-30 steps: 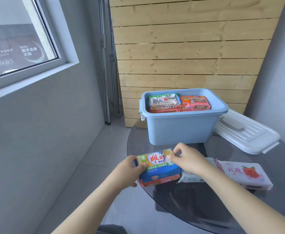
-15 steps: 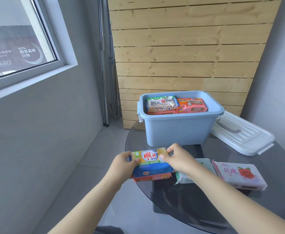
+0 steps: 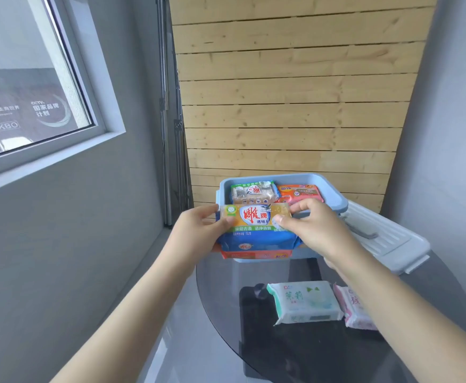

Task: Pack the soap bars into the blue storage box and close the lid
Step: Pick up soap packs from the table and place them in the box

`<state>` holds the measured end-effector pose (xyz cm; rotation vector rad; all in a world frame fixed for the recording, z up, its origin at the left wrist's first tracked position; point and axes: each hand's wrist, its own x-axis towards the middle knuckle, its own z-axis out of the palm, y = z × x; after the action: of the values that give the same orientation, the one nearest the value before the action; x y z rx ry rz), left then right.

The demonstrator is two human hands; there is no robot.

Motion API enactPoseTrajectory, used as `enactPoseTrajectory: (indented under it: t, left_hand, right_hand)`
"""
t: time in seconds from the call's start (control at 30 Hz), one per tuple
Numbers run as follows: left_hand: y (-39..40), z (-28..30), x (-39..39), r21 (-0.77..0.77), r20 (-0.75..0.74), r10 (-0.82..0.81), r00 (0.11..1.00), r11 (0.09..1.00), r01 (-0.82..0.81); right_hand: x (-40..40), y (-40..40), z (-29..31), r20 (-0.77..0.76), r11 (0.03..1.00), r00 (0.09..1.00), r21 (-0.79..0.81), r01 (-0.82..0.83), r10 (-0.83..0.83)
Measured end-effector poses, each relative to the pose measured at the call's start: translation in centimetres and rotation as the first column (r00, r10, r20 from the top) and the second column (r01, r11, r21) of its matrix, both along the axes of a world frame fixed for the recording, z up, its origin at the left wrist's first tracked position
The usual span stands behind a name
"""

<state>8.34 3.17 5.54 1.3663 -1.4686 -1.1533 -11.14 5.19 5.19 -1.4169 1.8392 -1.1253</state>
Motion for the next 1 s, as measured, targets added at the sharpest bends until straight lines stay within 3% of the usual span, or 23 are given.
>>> enactPoseTrajectory:
  t: [0.23, 0.5, 0.6, 0.67, 0.8, 0.93, 1.0]
  left_hand:
    - [-4.4, 3.9, -3.4, -0.08, 0.006, -0.011, 1.0, 0.997, 0.011]
    - [-11.1, 2.1, -5.4, -0.016, 0.096, -0.006, 0.995, 1.0, 0.007]
    - [-12.8, 1.1, -5.5, 0.011, 0.232, -0.002, 0.973, 1.0, -0.001]
    - [-13.3, 0.8, -5.5, 0.025, 0.425, -0.043, 0.904, 0.999, 0.036]
    - [-14.3, 1.0, -6.1, 0.063, 0.772, -0.172, 0.611, 0.979, 0.196]
    - [-15.0, 0.0, -7.1, 0.064, 0.912, -0.142, 0.386, 0.976, 0.209]
    - [-15.3, -0.6, -7.5, 0.032, 0.929, -0.099, 0.356, 0.982, 0.188]
  right_hand:
    - [-2.1, -4.2, 3.4, 0.041, 0.993, 0.997, -0.096, 0.063, -0.059]
    - [-3.7, -11.1, 1.7, 0.019, 0.999, 0.999, 0.001, 0.048, -0.048]
    - [-4.1, -12.9, 0.7, 0.058, 0.996, 0.998, 0.087, -0.012, 0.007]
    - [-4.3, -13.6, -0.1, 0.038, 0.982, 0.998, 0.181, -0.058, 0.052]
    - [-4.4, -14.6, -1.4, -0.144, 0.951, 0.978, 0.291, -0.103, 0.15]
    - [-4.3, -15.2, -1.7, -0.155, 0.941, 0.962, 0.29, -0.172, 0.223]
    - [-4.4, -15.3, -1.8, -0.144, 0.94, 0.958, 0.275, -0.202, 0.248]
